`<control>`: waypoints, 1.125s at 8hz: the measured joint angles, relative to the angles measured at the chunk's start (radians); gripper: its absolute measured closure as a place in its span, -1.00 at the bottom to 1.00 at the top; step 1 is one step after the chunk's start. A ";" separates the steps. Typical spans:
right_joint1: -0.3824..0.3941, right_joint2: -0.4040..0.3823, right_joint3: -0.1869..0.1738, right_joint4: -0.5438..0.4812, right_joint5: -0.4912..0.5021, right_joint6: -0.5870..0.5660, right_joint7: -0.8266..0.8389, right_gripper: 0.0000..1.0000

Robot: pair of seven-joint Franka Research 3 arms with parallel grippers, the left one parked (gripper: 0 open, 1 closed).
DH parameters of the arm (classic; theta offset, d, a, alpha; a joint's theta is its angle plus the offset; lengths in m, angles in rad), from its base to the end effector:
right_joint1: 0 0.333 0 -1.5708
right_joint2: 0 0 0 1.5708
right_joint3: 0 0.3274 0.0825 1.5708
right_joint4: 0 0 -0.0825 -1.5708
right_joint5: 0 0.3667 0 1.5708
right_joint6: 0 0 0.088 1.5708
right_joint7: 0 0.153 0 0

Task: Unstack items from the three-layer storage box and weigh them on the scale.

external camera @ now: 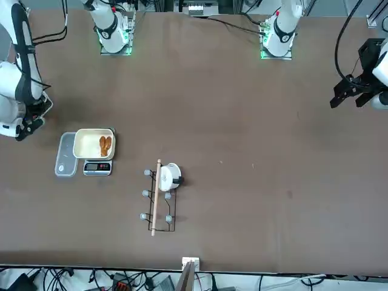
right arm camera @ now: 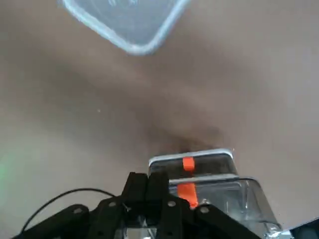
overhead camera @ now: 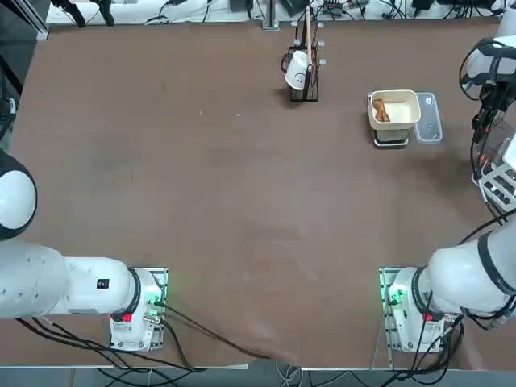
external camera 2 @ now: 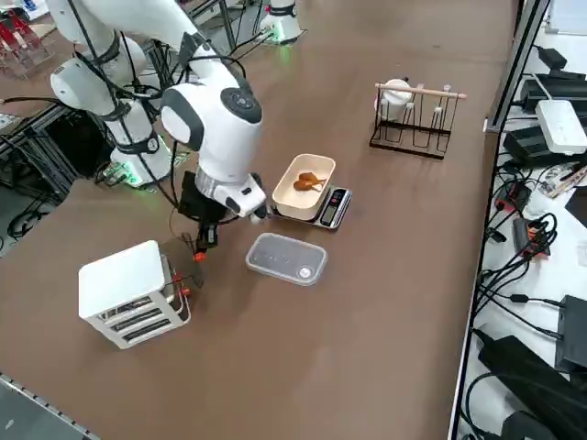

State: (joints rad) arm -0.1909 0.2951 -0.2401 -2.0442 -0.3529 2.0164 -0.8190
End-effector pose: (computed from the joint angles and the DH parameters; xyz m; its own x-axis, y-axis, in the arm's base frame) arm 0.4721 -0.2546 0.2649 0.7318 0.5019 -0.4610 0.5513 -0.8337 -0.0323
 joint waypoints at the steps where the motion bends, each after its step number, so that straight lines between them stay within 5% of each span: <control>1: -0.019 0.000 -0.002 -0.005 -0.012 0.000 -0.001 0.96; 9: -0.084 -0.003 -0.010 -0.015 -0.038 0.001 -0.005 0.95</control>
State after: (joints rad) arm -0.2748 0.2925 -0.2498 -2.0596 -0.3912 2.0171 -0.8237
